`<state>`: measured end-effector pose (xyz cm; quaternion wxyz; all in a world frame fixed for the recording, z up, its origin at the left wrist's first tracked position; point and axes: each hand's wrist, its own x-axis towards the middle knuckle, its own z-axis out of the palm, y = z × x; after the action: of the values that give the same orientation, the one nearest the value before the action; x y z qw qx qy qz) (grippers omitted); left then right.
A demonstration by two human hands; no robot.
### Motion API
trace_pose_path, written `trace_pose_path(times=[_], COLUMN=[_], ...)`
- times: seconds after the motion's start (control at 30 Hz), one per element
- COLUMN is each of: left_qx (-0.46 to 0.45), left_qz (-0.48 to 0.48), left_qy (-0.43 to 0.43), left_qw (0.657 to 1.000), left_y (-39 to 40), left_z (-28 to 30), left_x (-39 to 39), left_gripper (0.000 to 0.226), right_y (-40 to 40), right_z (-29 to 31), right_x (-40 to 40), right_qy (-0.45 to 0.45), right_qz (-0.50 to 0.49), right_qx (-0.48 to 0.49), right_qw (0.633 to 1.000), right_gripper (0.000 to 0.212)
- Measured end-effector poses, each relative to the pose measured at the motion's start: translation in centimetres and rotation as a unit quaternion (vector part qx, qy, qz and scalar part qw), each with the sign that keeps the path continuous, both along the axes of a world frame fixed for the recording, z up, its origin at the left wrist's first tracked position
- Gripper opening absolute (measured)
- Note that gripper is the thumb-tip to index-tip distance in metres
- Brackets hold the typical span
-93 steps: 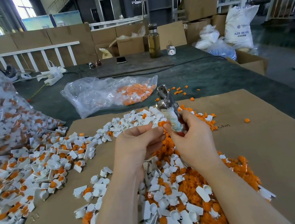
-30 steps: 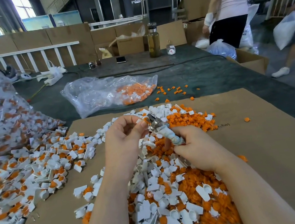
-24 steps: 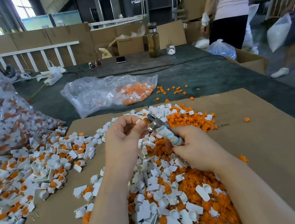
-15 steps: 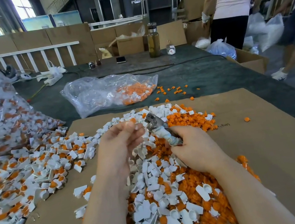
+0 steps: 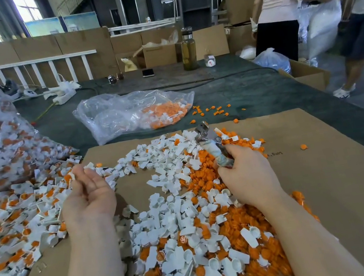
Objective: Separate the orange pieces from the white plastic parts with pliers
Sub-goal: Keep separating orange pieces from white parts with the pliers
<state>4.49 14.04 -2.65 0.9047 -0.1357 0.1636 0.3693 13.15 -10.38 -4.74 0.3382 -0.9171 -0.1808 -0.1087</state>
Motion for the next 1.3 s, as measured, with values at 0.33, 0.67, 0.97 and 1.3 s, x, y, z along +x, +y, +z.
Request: trace_pose_path(times=[0.33,0.67,0.97,1.3], left_qx=[0.161,0.834,0.883,0.8], left_qz=[-0.06,-0.222,-0.18,-0.231], left_qy=[0.142,0.416,0.425,0.369], left_qw=[0.975,0.287,0.082,0.412], left_y=[-0.3,-7.9,-8.7,-8.2], left_z=[-0.4,-0.7,-2.1,-1.5], left_x=[0.8,3.0,4.0,3.4], left_gripper=[0.026,0.014,0.019,0.011], right_y=[0.0,0.2,0.4,0.5], right_z=[0.0,0.1,0.1,0.2], right_x=[0.2,0.0,-0.2,-0.1], right_qy=[-0.003,-0.006,-0.009,0.009], right_qz=[-0.015,-0.011,-0.004,0.013], right_qx=[-0.008,-0.019,-0.033,0.004], right_qw=[1.0,1.0,0.999,1.0], right_gripper=[0.005,0.017,0.021,0.002])
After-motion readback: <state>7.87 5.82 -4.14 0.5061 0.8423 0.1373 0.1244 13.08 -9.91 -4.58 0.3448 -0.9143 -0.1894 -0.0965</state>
